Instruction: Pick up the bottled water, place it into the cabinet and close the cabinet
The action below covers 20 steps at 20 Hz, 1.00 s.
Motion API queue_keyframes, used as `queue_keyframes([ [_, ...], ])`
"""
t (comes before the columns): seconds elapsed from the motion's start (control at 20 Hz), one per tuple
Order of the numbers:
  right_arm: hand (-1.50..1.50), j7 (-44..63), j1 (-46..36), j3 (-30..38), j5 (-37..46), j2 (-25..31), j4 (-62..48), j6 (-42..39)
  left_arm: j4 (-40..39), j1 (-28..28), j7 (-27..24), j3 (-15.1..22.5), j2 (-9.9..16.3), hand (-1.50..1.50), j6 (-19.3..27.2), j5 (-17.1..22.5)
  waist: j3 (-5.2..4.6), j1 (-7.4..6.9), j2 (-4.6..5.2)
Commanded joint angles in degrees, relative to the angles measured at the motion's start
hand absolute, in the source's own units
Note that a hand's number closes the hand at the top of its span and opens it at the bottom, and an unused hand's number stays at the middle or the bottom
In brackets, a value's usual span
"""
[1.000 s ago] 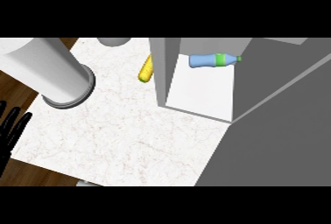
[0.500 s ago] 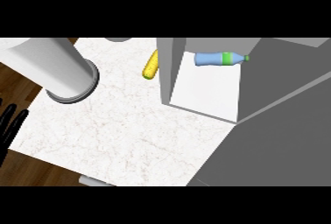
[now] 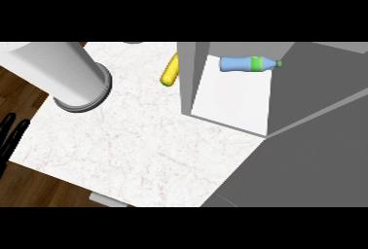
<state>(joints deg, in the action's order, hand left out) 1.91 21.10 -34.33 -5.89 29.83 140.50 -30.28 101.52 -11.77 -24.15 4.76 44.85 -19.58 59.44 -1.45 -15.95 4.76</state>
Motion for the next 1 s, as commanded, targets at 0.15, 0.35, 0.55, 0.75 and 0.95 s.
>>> queue_keyframes([
  [0.15,1.50,7.5,-7.5,2.0,0.6,-3.7,-3.8,3.6,-0.4,0.5,0.2,0.2,0.0,-1.50,-0.6,0.1,-0.05,-0.33,-0.24],
  [0.35,1.50,11.9,-12.3,2.9,0.7,-5.1,-7.0,4.5,-1.5,0.9,0.7,-0.3,0.5,-1.50,-0.7,0.3,0.00,-0.09,-0.43],
  [0.55,1.50,15.4,-18.1,5.0,-0.8,-8.3,-11.6,6.4,-1.9,0.9,0.7,-0.1,0.1,-1.50,-1.3,0.9,0.19,-0.15,-0.63],
  [0.75,1.50,19.3,-24.0,6.0,-2.8,-11.6,-18.1,7.6,-2.5,1.2,0.9,0.0,0.0,-1.50,-1.0,0.6,0.40,0.04,-0.76],
  [0.95,1.50,22.9,-31.5,7.2,-3.5,-15.9,-24.7,9.7,-2.5,1.1,0.9,-0.2,0.0,-1.50,-1.2,0.7,0.56,-0.40,-1.42],
])
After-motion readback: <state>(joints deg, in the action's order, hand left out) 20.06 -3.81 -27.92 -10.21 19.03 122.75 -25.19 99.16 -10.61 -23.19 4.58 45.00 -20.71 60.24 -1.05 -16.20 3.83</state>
